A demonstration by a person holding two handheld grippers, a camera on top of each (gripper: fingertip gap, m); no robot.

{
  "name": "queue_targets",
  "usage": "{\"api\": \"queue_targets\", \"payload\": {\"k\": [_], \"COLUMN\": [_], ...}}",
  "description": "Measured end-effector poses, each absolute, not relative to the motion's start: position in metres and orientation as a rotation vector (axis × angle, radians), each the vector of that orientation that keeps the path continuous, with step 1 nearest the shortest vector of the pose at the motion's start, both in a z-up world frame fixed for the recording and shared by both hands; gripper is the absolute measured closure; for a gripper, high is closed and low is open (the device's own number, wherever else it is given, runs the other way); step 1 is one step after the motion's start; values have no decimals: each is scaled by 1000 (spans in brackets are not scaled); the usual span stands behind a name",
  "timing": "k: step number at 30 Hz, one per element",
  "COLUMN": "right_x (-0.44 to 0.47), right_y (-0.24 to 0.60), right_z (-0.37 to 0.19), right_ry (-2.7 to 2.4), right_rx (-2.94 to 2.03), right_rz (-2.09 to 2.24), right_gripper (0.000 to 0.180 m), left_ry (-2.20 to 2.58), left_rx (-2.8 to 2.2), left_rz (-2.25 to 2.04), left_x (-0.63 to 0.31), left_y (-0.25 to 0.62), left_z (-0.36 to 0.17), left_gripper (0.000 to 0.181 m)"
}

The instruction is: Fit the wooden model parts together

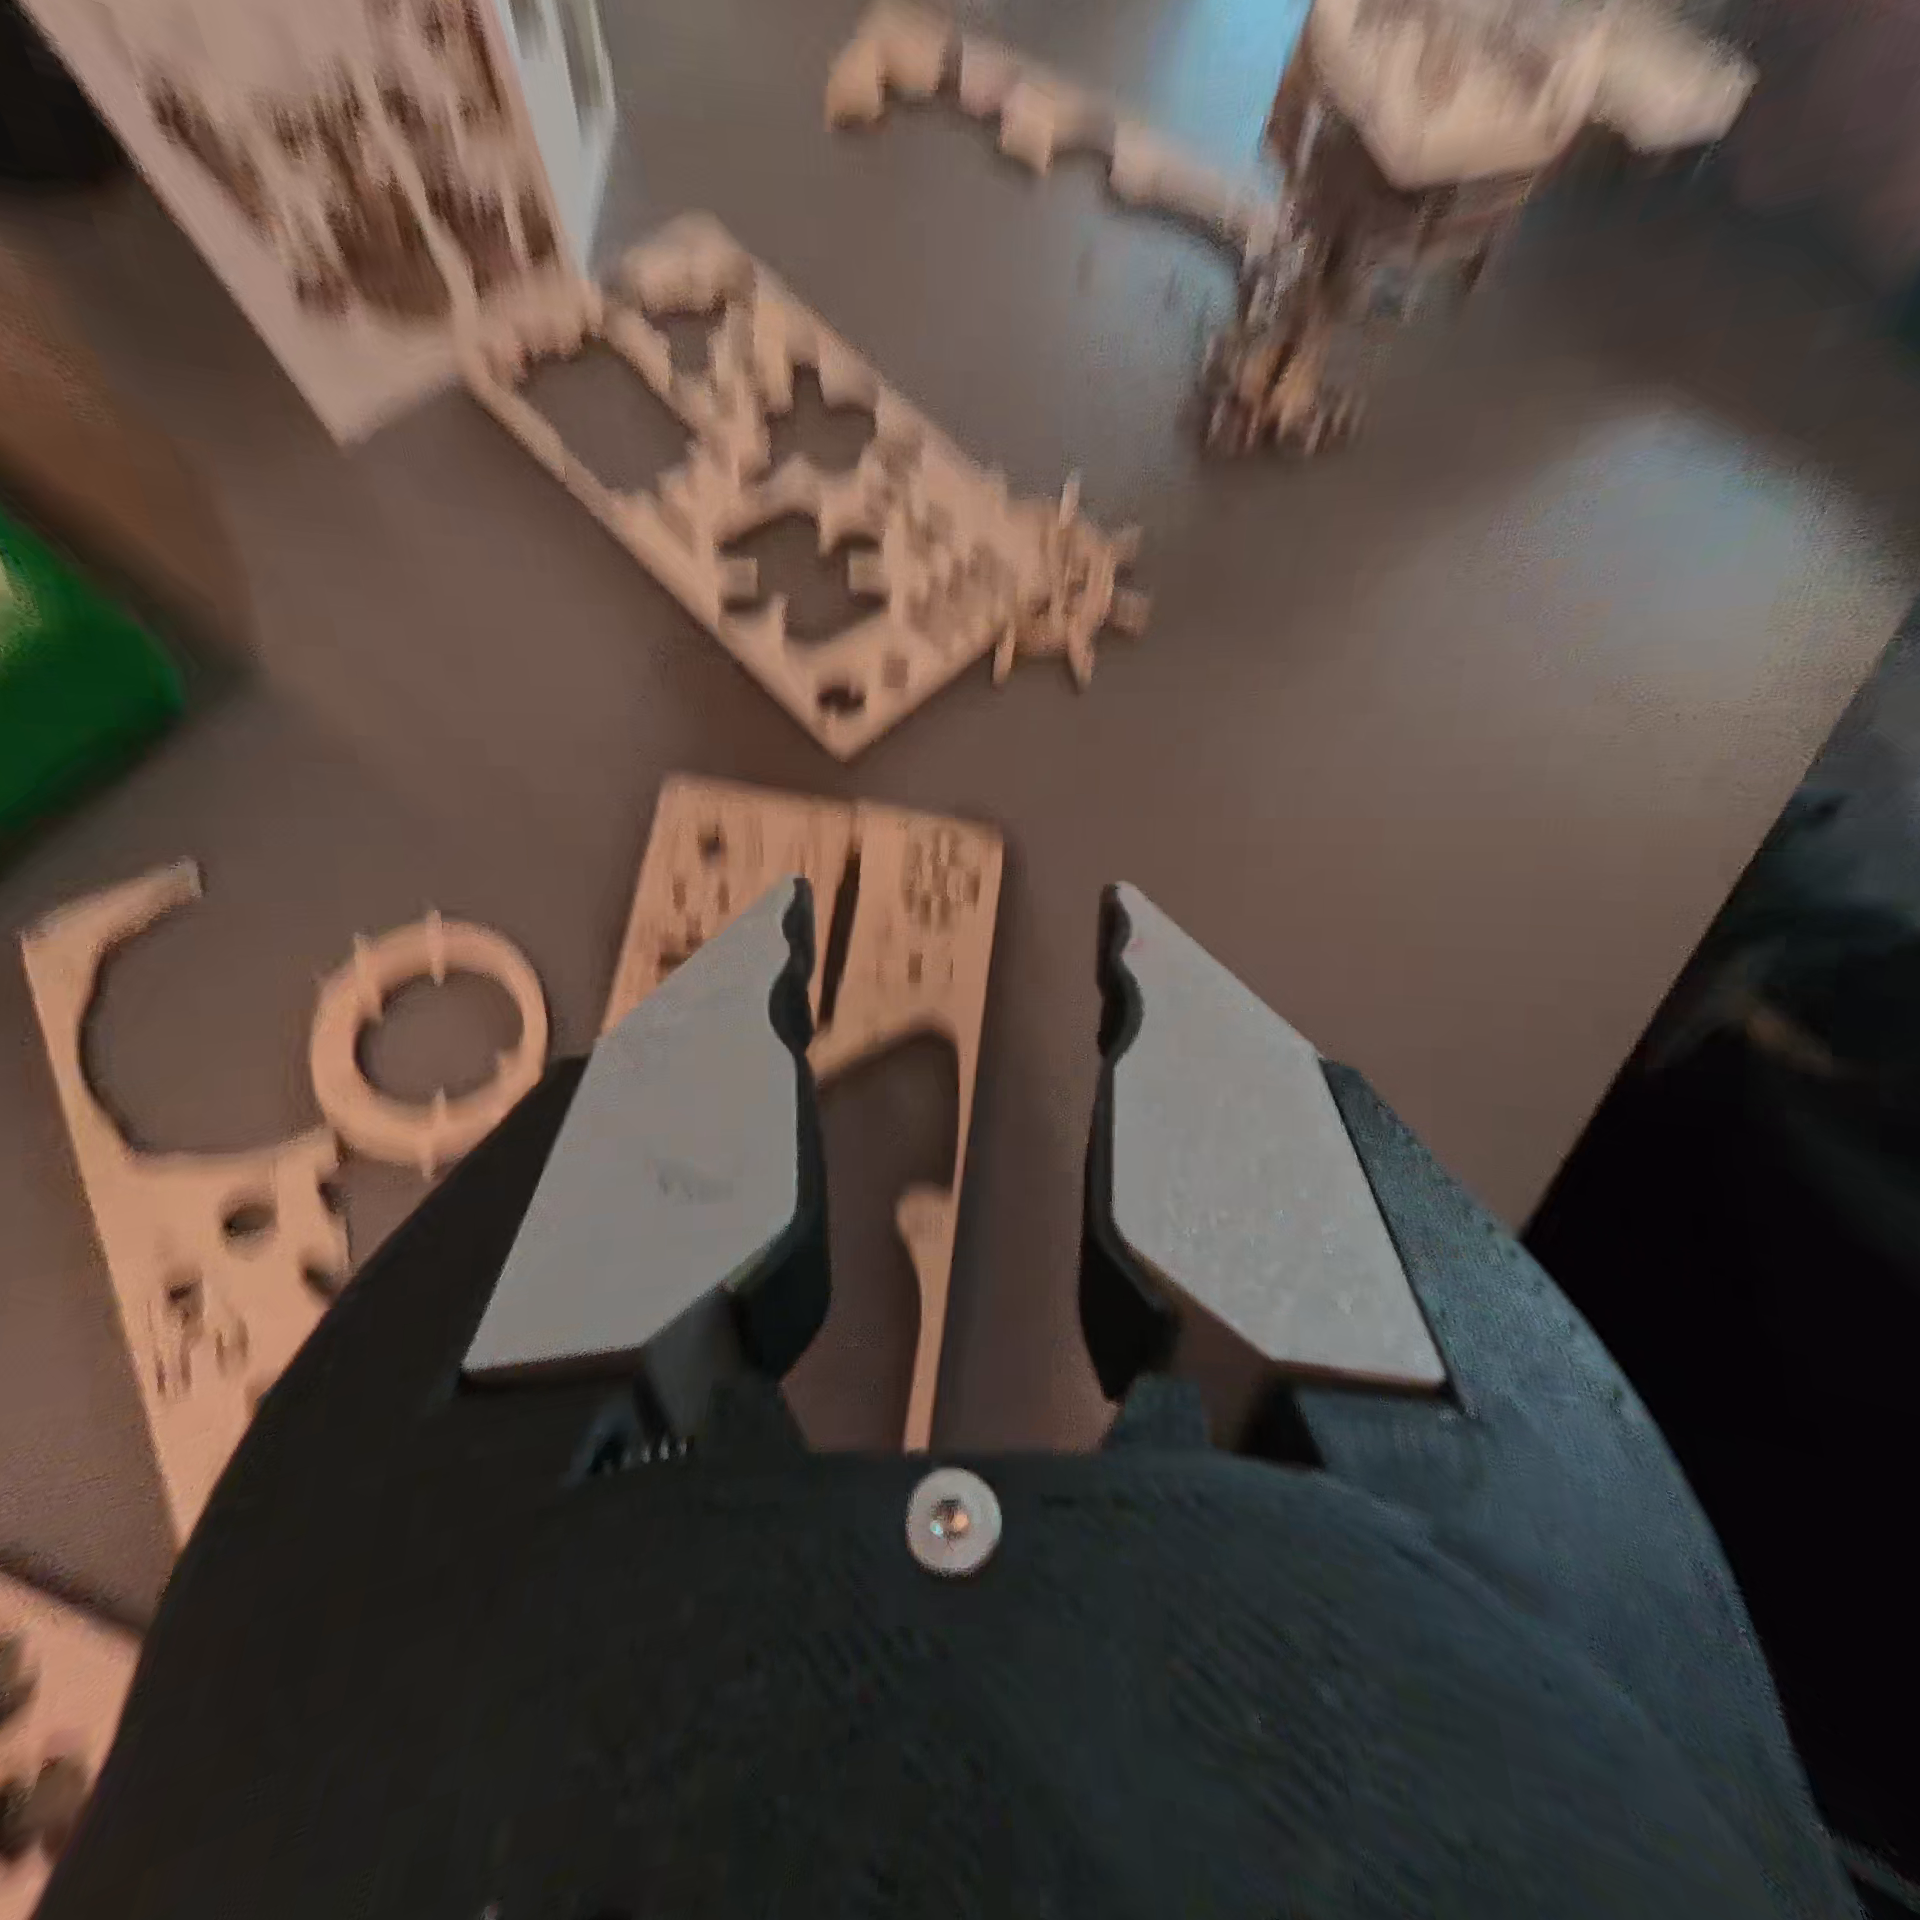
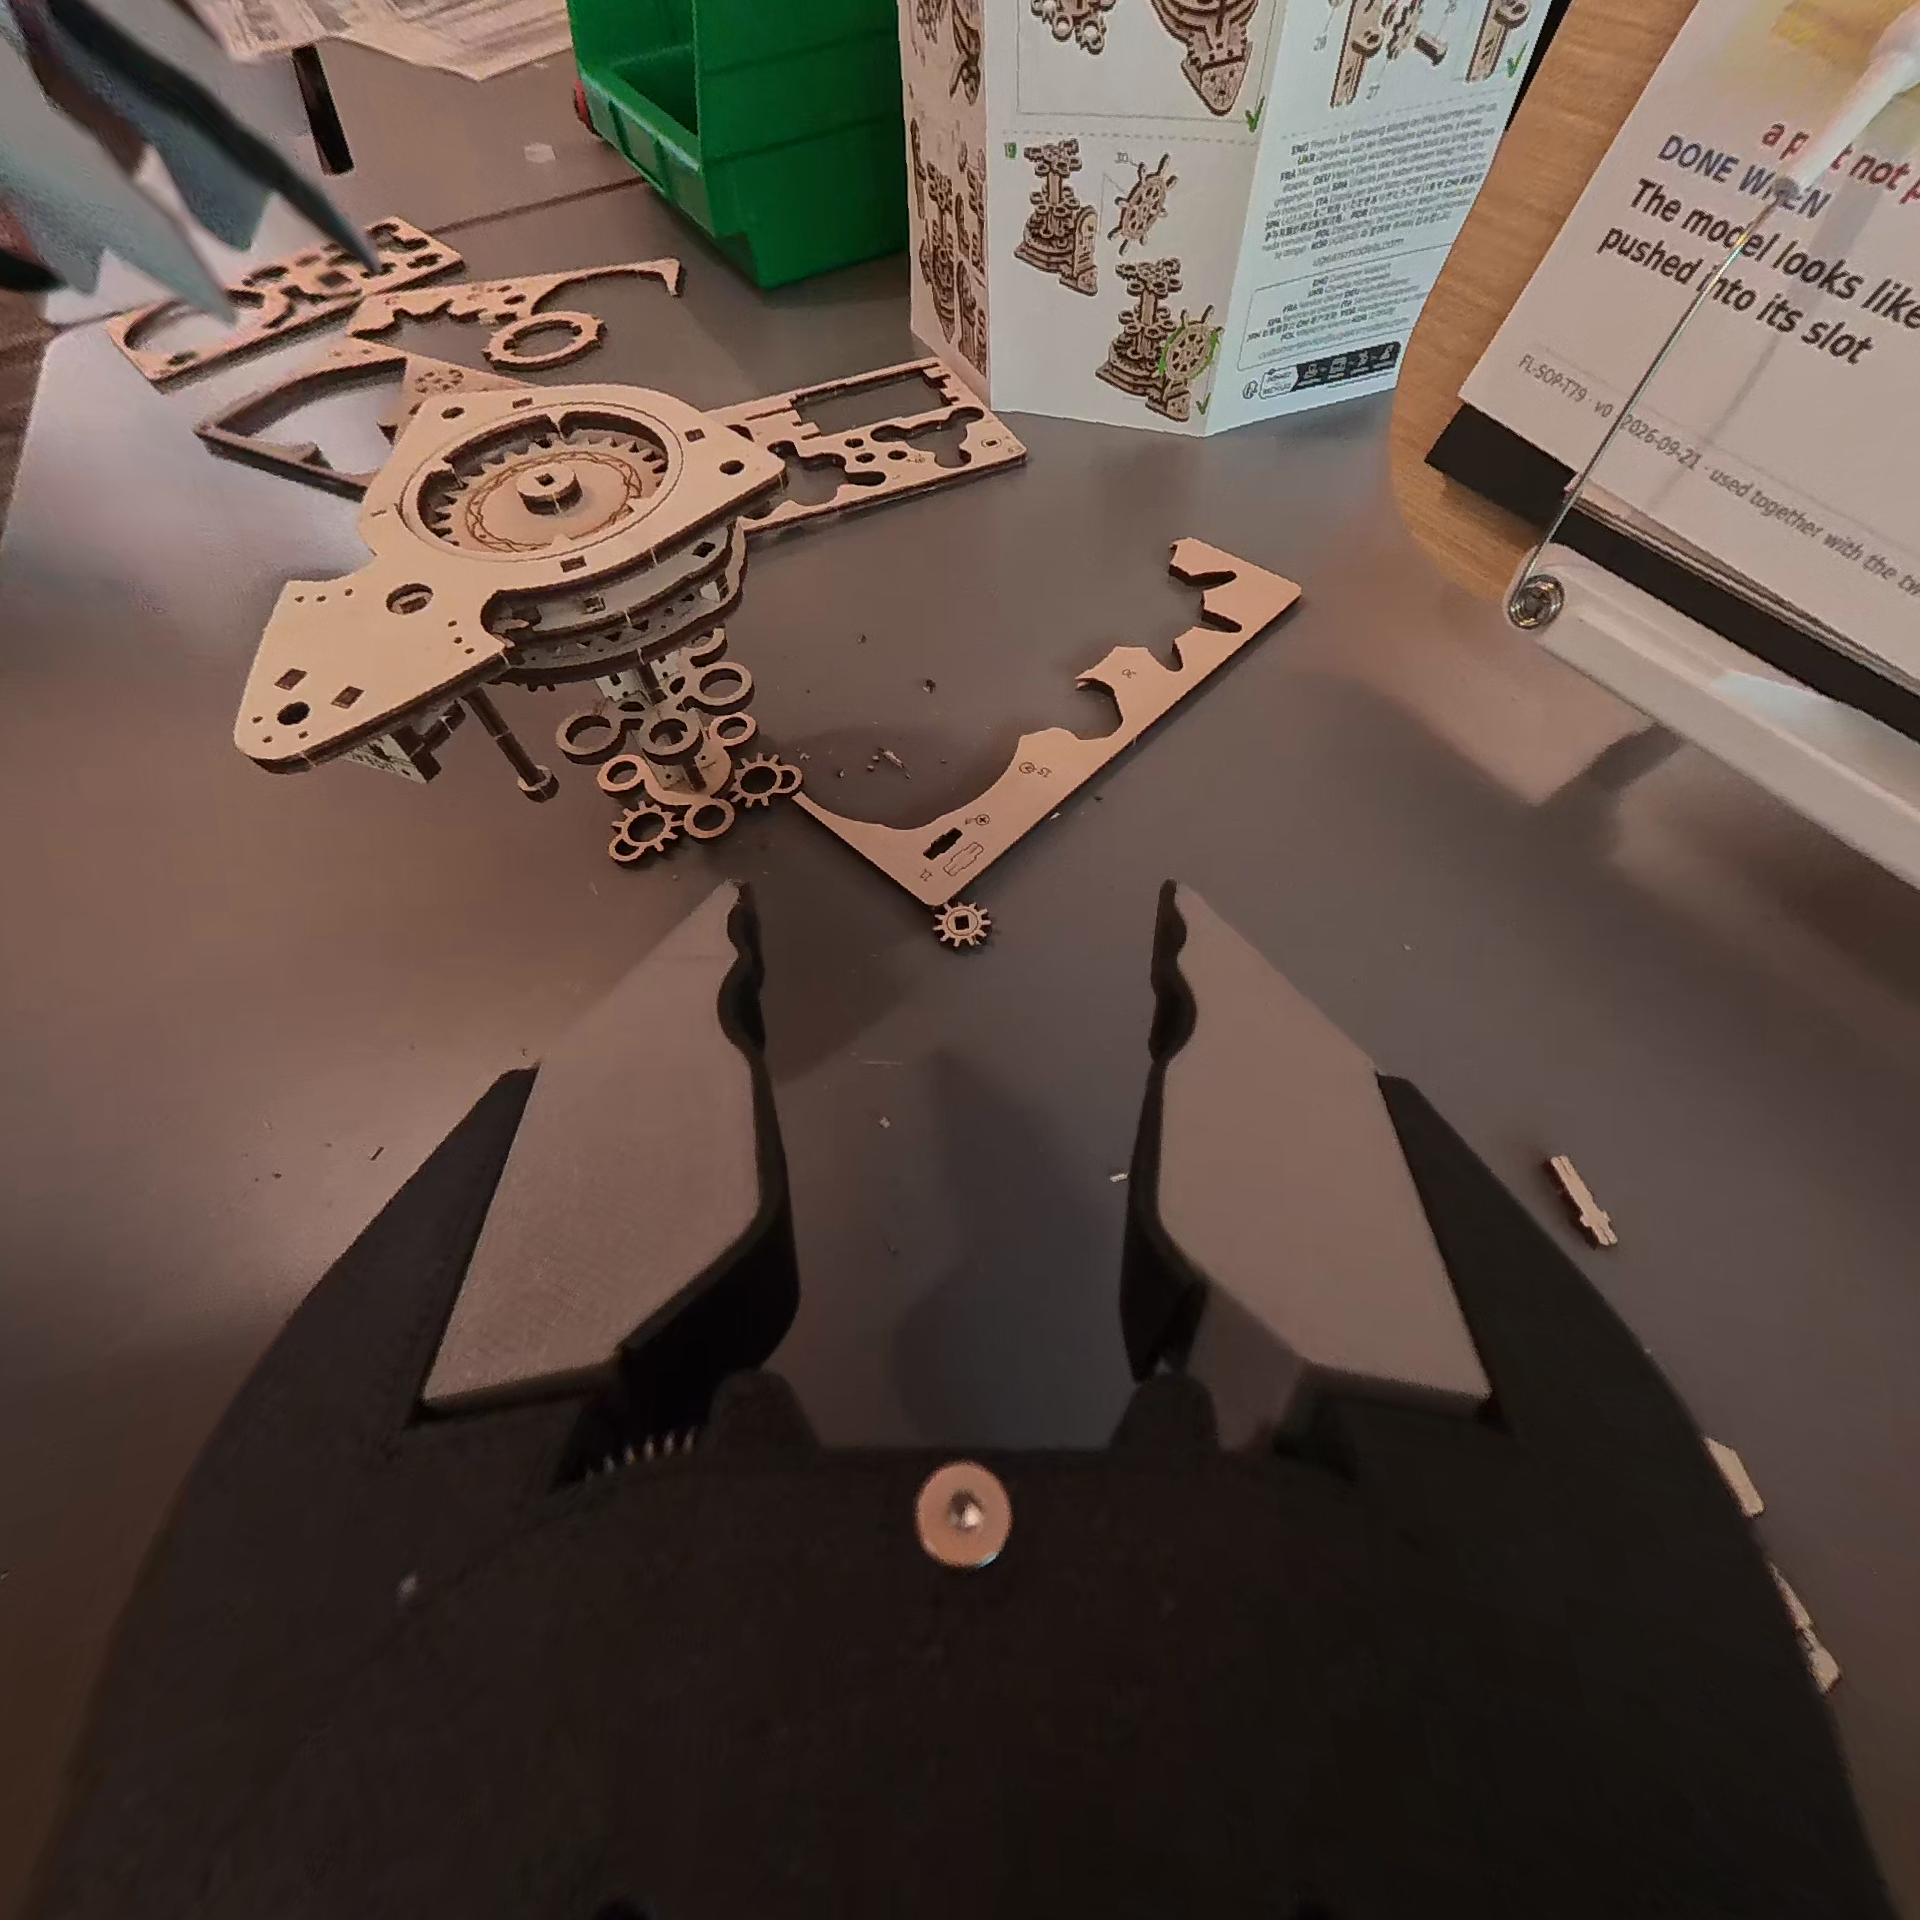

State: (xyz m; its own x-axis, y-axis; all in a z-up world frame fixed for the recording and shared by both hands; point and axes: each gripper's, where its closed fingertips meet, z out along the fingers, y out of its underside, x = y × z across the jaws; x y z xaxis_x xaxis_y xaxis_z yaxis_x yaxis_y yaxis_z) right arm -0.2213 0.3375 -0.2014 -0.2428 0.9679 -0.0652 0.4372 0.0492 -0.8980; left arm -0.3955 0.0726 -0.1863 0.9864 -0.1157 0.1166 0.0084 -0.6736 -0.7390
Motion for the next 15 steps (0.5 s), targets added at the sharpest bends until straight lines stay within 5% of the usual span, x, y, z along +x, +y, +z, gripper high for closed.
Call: {"api": "queue_targets", "payload": {"k": [5,7,11,15], "right_x": [-219,-216,-214,-216], "right_y": [339,339,338,336], "right_z": [-197,-195,-191,-190], "right_ry": [-1702,-1684,-1670,-1682], "right_rx": [-1413,-1418,-1416,-1416], "right_rz": [1167,1177,1208,1219], "right_gripper": [107,107,107,107], "left_ry": [-59,-116,-276,-223], "left_rx": [-2353,-2388,-2568,-2628], "left_rz": [-391,-512,-266,-98], "left_x": [-418,-424,-464,-462], "left_y": [166,188,197,198], "left_z": [-186,-195,-226,-246], "left_gripper": [120,135,95,100]}}
